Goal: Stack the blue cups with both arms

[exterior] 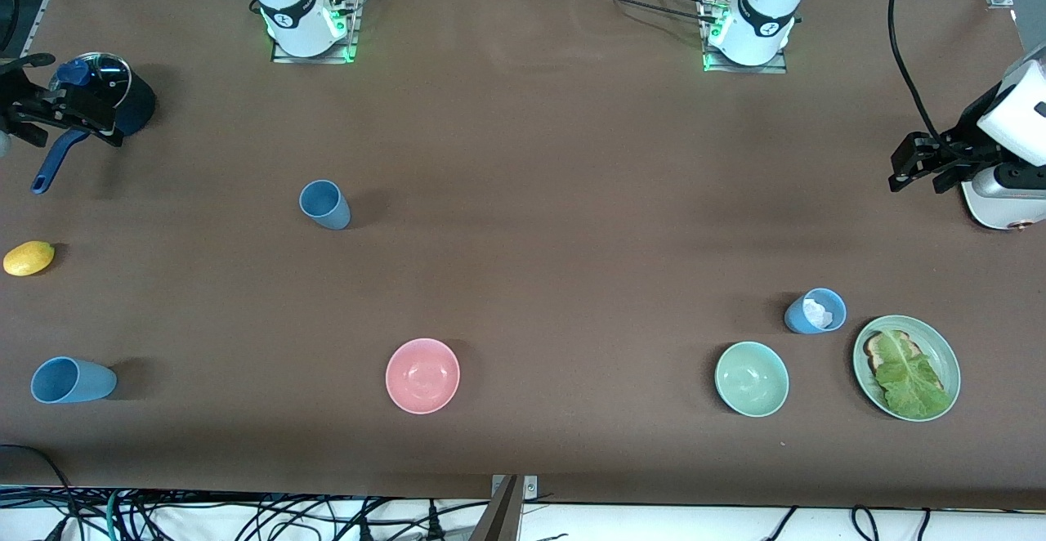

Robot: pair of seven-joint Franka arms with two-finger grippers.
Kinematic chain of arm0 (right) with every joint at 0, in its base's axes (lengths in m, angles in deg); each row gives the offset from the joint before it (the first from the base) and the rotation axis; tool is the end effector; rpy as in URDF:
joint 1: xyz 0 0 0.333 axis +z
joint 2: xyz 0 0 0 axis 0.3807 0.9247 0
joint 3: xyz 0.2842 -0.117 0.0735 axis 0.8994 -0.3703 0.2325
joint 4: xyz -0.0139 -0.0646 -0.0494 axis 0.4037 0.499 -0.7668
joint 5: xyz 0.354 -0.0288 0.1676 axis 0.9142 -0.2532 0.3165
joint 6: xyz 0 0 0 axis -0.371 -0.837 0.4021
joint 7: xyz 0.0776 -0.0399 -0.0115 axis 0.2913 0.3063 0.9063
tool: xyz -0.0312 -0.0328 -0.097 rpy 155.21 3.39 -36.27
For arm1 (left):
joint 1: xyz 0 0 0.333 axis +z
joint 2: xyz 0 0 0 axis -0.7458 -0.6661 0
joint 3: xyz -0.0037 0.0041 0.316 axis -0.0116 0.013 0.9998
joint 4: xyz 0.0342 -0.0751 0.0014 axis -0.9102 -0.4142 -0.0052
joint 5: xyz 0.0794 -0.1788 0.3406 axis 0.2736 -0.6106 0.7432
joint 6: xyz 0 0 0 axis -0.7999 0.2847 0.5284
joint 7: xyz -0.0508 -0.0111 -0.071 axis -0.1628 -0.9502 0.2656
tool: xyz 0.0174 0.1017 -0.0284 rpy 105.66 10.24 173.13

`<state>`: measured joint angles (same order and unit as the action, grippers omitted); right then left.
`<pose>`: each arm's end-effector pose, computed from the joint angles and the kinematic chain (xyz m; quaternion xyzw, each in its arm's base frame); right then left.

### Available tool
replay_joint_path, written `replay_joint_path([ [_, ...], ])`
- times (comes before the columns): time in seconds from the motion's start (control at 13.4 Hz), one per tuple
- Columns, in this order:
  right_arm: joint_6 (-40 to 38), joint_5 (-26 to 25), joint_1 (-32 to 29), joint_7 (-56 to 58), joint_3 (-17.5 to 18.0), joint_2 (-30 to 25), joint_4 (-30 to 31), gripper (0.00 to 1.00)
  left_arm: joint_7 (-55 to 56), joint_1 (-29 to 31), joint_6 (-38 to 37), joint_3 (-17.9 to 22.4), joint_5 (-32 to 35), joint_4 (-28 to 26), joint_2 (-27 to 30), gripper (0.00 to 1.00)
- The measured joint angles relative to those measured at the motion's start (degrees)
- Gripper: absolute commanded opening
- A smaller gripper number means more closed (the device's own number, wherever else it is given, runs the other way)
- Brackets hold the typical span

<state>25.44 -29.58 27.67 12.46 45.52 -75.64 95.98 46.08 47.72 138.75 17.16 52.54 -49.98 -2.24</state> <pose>0.5542 -0.0127 0.6302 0.9998 0.0114 -0.0137 0.0068 0.5695 -0.0066 0.5972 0.9999 -0.0062 0.0150 0.0006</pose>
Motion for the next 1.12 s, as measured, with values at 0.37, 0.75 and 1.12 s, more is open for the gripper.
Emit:
replay_joint_path([
  [0.37, -0.1, 0.0, 0.0, 0.0, 0.0, -0.1, 0.0, 1.00, 0.0, 0.0, 0.0, 0.0, 0.0, 0.0, 0.0, 0.61],
  [0.75, -0.2, 0.0, 0.0, 0.0, 0.0, -0.1, 0.0, 1.00, 0.0, 0.0, 0.0, 0.0, 0.0, 0.0, 0.0, 1.00],
  [1.12, -0.2, 0.0, 0.0, 0.0, 0.0, -0.1, 0.0, 1.00, 0.0, 0.0, 0.0, 0.0, 0.0, 0.0, 0.0, 1.00],
])
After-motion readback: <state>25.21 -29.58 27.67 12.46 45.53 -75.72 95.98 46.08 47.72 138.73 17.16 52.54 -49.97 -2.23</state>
